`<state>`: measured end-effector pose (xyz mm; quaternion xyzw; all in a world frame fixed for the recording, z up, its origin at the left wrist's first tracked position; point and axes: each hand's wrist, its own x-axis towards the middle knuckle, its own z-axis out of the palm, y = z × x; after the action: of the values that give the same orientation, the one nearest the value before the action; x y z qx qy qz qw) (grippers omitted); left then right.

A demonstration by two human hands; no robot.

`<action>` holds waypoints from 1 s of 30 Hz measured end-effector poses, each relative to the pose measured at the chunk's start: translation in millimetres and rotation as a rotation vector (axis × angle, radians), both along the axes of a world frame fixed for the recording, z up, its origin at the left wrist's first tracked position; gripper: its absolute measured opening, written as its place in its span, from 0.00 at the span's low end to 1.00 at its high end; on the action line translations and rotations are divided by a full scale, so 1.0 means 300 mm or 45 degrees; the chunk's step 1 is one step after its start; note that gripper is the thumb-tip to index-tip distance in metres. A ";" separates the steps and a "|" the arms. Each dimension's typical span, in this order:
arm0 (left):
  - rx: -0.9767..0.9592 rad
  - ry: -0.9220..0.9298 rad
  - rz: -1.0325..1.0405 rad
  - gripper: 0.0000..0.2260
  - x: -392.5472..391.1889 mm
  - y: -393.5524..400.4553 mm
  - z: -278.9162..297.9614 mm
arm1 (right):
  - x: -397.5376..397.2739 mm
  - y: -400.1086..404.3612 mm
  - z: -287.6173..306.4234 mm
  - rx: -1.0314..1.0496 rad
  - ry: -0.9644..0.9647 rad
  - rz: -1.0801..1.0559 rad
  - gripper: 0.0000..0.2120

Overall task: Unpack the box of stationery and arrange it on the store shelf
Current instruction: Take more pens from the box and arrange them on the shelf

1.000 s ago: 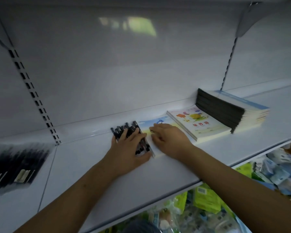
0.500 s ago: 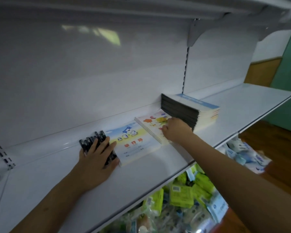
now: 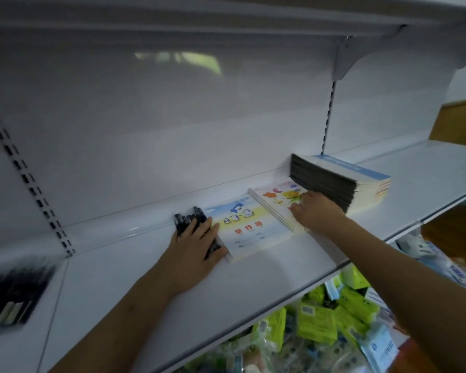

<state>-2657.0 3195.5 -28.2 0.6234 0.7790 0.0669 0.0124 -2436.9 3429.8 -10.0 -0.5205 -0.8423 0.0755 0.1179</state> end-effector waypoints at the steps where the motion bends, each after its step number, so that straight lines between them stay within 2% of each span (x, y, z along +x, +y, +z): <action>1: 0.002 0.015 0.019 0.35 -0.004 -0.016 -0.002 | 0.000 0.001 -0.003 -0.007 -0.014 -0.010 0.21; 4: 0.032 0.003 0.112 0.32 -0.014 -0.055 -0.012 | -0.016 -0.024 0.008 0.027 -0.007 -0.030 0.20; 6: 0.056 -0.004 0.134 0.34 -0.020 -0.056 -0.020 | -0.042 -0.069 0.022 0.227 0.057 0.043 0.24; 8: 0.100 0.004 0.122 0.39 -0.029 -0.044 -0.019 | -0.085 -0.155 0.042 0.359 0.156 0.280 0.26; 11: 0.177 -0.062 0.096 0.44 -0.043 -0.037 -0.003 | -0.154 -0.303 0.058 0.244 0.215 0.775 0.25; 13: 0.197 -0.088 0.059 0.45 -0.059 -0.054 0.009 | -0.193 -0.360 0.036 0.182 0.160 0.925 0.26; 15: 0.161 -0.098 0.051 0.45 -0.087 -0.084 0.018 | -0.223 -0.371 -0.003 0.125 0.046 0.912 0.30; 18: 0.031 -0.141 0.029 0.42 -0.120 -0.125 0.017 | -0.242 -0.369 -0.051 0.159 -0.089 0.858 0.45; 19: 0.008 -0.149 0.027 0.40 -0.124 -0.127 0.015 | -0.243 -0.369 -0.056 0.169 -0.087 0.849 0.47; 22: -0.008 -0.133 0.052 0.38 -0.113 -0.100 0.006 | -0.249 -0.363 -0.064 0.155 -0.022 0.825 0.43; 26: 0.049 -0.179 0.061 0.37 -0.091 -0.089 0.004 | -0.244 -0.366 -0.067 0.187 0.096 0.799 0.27; 28: 0.130 -0.296 0.065 0.37 -0.081 -0.118 0.015 | -0.235 -0.374 -0.052 0.223 0.108 0.787 0.26; 30: 0.205 -0.353 0.114 0.36 -0.070 -0.171 0.033 | -0.230 -0.390 -0.032 0.273 0.136 0.759 0.29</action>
<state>-2677.8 3144.3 -18.4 0.5719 0.7888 0.2150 0.0670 -2505.9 3313.0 -19.6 -0.2309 -0.9535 0.0446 0.1887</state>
